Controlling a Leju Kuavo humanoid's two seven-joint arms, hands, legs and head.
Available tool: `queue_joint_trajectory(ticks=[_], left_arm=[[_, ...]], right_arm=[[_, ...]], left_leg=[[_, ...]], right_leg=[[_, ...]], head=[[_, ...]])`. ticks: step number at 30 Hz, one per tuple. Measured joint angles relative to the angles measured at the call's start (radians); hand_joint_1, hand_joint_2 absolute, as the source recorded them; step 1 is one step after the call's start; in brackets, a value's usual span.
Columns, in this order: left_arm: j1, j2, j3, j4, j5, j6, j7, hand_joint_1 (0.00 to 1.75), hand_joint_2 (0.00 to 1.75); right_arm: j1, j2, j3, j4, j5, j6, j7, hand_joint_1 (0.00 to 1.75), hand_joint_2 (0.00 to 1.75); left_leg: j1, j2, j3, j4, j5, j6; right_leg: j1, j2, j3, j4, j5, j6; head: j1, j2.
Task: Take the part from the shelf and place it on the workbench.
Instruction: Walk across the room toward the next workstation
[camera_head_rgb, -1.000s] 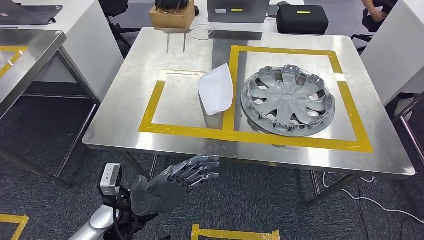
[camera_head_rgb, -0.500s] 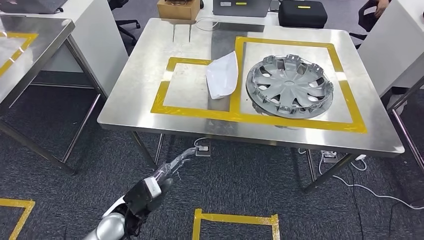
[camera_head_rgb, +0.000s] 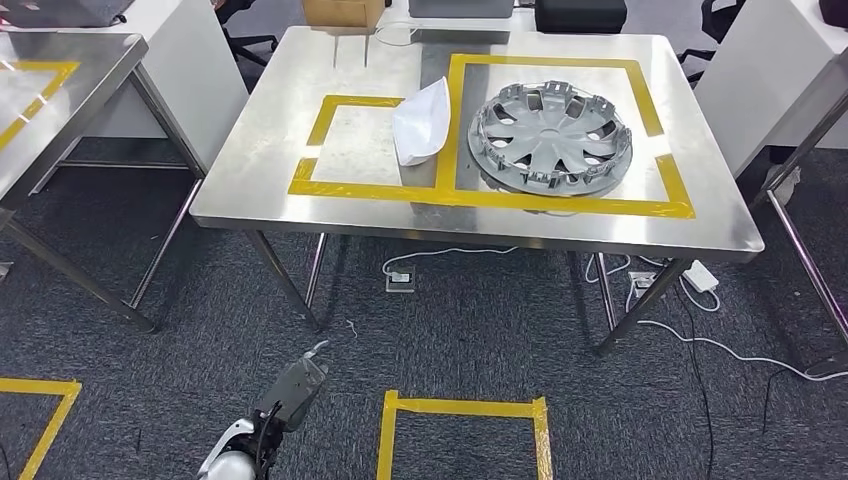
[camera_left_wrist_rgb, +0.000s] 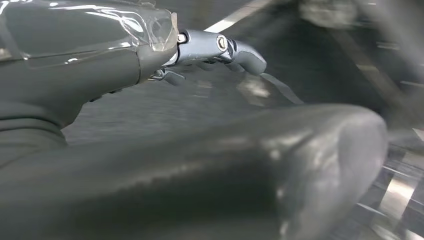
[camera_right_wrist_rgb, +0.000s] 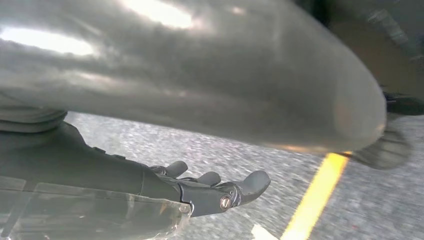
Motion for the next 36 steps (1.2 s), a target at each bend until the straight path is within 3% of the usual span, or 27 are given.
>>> queue_joint_trajectory(ticks=[1,3,5,7,8,10,12,13,14,15,17,19,20,22,23,25,27,28,29,30,31,32,34,36], left_arm=[[-0.002,-0.005,0.008,0.048,0.001,0.019,-0.006,0.0,0.0],[-0.01,-0.013,0.022,0.138,0.008,0.046,-0.01,0.0,0.0],[-0.018,-0.021,0.031,0.216,0.019,0.061,0.005,0.0,0.0],[-0.024,-0.028,0.034,0.279,0.031,0.071,0.036,0.0,0.0],[-0.028,-0.032,0.036,0.307,0.036,0.075,0.054,0.0,0.0],[-0.037,-0.04,0.037,0.354,0.043,0.079,0.084,0.0,0.0],[-0.041,-0.046,0.037,0.389,0.047,0.08,0.1,0.0,0.0],[-0.042,-0.049,0.037,0.402,0.048,0.08,0.105,0.0,0.0],[-0.043,-0.052,0.037,0.413,0.049,0.08,0.112,0.0,0.0],[-0.045,-0.054,0.037,0.426,0.049,0.08,0.125,0.0,0.0],[-0.049,-0.059,0.038,0.455,0.055,0.076,0.16,0.0,0.0],[-0.052,-0.06,0.041,0.483,0.064,0.069,0.186,0.0,0.0],[-0.053,-0.06,0.043,0.497,0.067,0.066,0.195,0.0,0.0],[-0.056,-0.06,0.045,0.53,0.068,0.06,0.208,0.0,0.0],[-0.056,-0.06,0.045,0.546,0.065,0.058,0.215,0.0,0.0],[-0.055,-0.059,0.044,0.577,0.059,0.056,0.227,0.0,0.0],[-0.055,-0.058,0.044,0.603,0.053,0.056,0.236,0.0,0.0],[-0.055,-0.057,0.044,0.615,0.051,0.056,0.238,0.0,0.0],[-0.055,-0.057,0.044,0.626,0.05,0.056,0.24,0.0,0.0],[-0.055,-0.057,0.044,0.634,0.049,0.056,0.243,0.0,0.0],[-0.056,-0.057,0.044,0.64,0.045,0.056,0.247,0.0,0.0],[-0.056,-0.057,0.044,0.646,0.039,0.056,0.253,0.0,0.0],[-0.058,-0.054,0.036,0.659,0.018,0.054,0.267,0.0,0.0],[-0.057,-0.049,0.023,0.675,0.001,0.051,0.278,0.0,0.0]], right_arm=[[0.001,0.001,0.0,0.0,-0.002,0.0,0.003,0.0,0.0],[-0.001,0.005,0.0,0.0,-0.005,-0.003,0.007,0.0,0.0],[-0.003,0.012,0.0,-0.001,-0.007,-0.008,0.009,0.0,0.0],[-0.005,0.018,0.0,-0.001,-0.009,-0.012,0.011,0.0,0.0],[-0.006,0.019,0.0,-0.001,-0.01,-0.013,0.012,0.0,0.0],[-0.006,0.021,0.0,-0.001,-0.012,-0.014,0.013,0.0,0.0],[-0.007,0.02,0.0,-0.001,-0.012,-0.014,0.014,0.0,0.0],[-0.008,0.019,0.0,-0.001,-0.013,-0.014,0.014,0.0,0.0],[-0.008,0.017,0.0,-0.001,-0.013,-0.014,0.014,0.0,0.0],[-0.009,0.016,0.0,-0.001,-0.014,-0.014,0.014,0.0,0.0],[-0.013,0.016,0.0,-0.001,-0.016,-0.014,0.015,0.0,0.0],[-0.017,0.016,-0.001,-0.001,-0.018,-0.015,0.018,0.0,0.0],[-0.019,0.017,-0.001,-0.001,-0.019,-0.016,0.019,0.0,0.0],[-0.018,0.018,-0.002,-0.001,-0.02,-0.017,0.022,0.0,0.0],[-0.017,0.019,-0.002,0.0,-0.021,-0.018,0.024,0.0,0.0],[-0.016,0.021,-0.002,0.0,-0.021,-0.021,0.027,0.0,0.0],[-0.017,0.023,-0.002,0.0,-0.021,-0.026,0.029,0.0,0.0],[-0.017,0.024,-0.002,0.0,-0.021,-0.027,0.029,0.0,0.0],[-0.017,0.025,-0.002,0.0,-0.021,-0.028,0.03,0.0,0.0],[-0.017,0.026,-0.002,0.0,-0.021,-0.029,0.031,0.0,0.0],[-0.017,0.027,-0.002,0.0,-0.021,-0.029,0.031,0.0,0.0],[-0.017,0.028,-0.002,0.0,-0.021,-0.03,0.032,0.0,0.0],[-0.019,0.03,-0.003,0.0,-0.021,-0.032,0.032,0.0,0.0],[-0.022,0.032,-0.003,0.0,-0.021,-0.036,0.033,0.0,0.0]], left_leg=[[-0.002,-0.001,0.049,-0.055,0.023,0.009],[-0.009,-0.003,0.154,-0.201,0.021,0.032],[-0.021,-0.004,0.198,-0.277,0.003,0.045],[-0.026,-0.002,0.191,-0.293,0.023,0.053],[-0.025,0.0,0.184,-0.304,0.038,0.06],[-0.019,0.004,0.161,-0.32,0.073,0.068],[-0.02,0.004,0.127,-0.32,0.101,0.071],[-0.02,0.004,0.109,-0.318,0.114,0.069],[-0.02,0.005,0.09,-0.316,0.128,0.066],[-0.018,0.005,0.071,-0.311,0.14,0.062],[-0.016,0.006,0.032,-0.295,0.16,0.051],[-0.017,0.008,0.002,-0.275,0.176,0.039],[-0.017,0.01,-0.007,-0.27,0.186,0.033],[-0.012,0.009,-0.017,-0.269,0.203,0.022],[-0.009,0.007,-0.022,-0.264,0.193,0.016],[-0.002,0.003,-0.04,-0.203,0.115,0.002],[0.001,0.001,-0.063,-0.074,0.013,-0.01],[0.003,0.001,-0.068,-0.015,-0.011,-0.013],[0.004,0.001,-0.061,0.018,-0.013,-0.015],[0.005,0.001,-0.037,0.013,0.004,-0.015],[0.006,0.0,0.004,-0.028,0.028,-0.013],[0.007,-0.001,0.056,-0.096,0.042,-0.009],[0.002,-0.007,0.143,-0.227,0.04,0.0],[-0.007,-0.011,0.168,-0.277,0.029,0.01]], right_leg=[[0.002,0.001,-0.011,0.0,0.01,0.002],[0.004,0.0,-0.025,0.0,0.027,0.009],[-0.001,-0.002,-0.03,-0.003,0.044,0.023],[-0.005,-0.003,-0.034,-0.006,0.057,0.036],[-0.004,-0.002,-0.04,0.002,0.046,0.036],[-0.003,-0.001,-0.068,0.071,-0.026,0.024],[-0.003,0.0,-0.102,0.199,-0.114,0.018],[-0.005,0.0,-0.108,0.254,-0.132,0.025],[-0.007,0.0,-0.102,0.284,-0.126,0.037],[-0.01,0.0,-0.078,0.279,-0.103,0.052],[-0.016,0.0,0.018,0.175,-0.067,0.075],[-0.014,0.002,0.111,0.036,-0.089,0.07],[-0.011,0.003,0.131,-0.004,-0.104,0.062],[-0.009,0.003,0.121,-0.017,-0.104,0.041],[-0.011,0.001,0.114,-0.017,-0.094,0.031],[-0.016,-0.003,0.098,-0.018,-0.072,0.012],[-0.012,-0.004,0.077,-0.016,-0.05,0.005],[-0.011,-0.004,0.064,-0.014,-0.04,0.006],[-0.01,-0.004,0.05,-0.012,-0.031,0.008],[-0.01,-0.005,0.037,-0.01,-0.022,0.01],[-0.011,-0.004,0.026,-0.009,-0.015,0.014],[-0.011,-0.004,0.017,-0.008,-0.008,0.017],[-0.009,-0.005,0.005,-0.007,0.006,0.03],[-0.01,-0.005,-0.003,-0.01,0.022,0.048]], head=[[0.0,0.0],[0.001,0.0],[0.001,0.0],[0.0,0.0],[0.0,0.0],[0.004,0.0],[0.006,0.0],[0.007,0.0],[0.007,0.0],[0.007,0.0],[0.007,0.0],[0.006,0.0],[0.006,0.0],[0.007,0.0],[0.006,0.0],[0.004,0.0],[0.001,0.0],[0.001,0.0],[0.001,0.0],[0.001,0.0],[0.001,0.0],[0.001,0.0],[0.001,0.0],[0.002,0.0]])
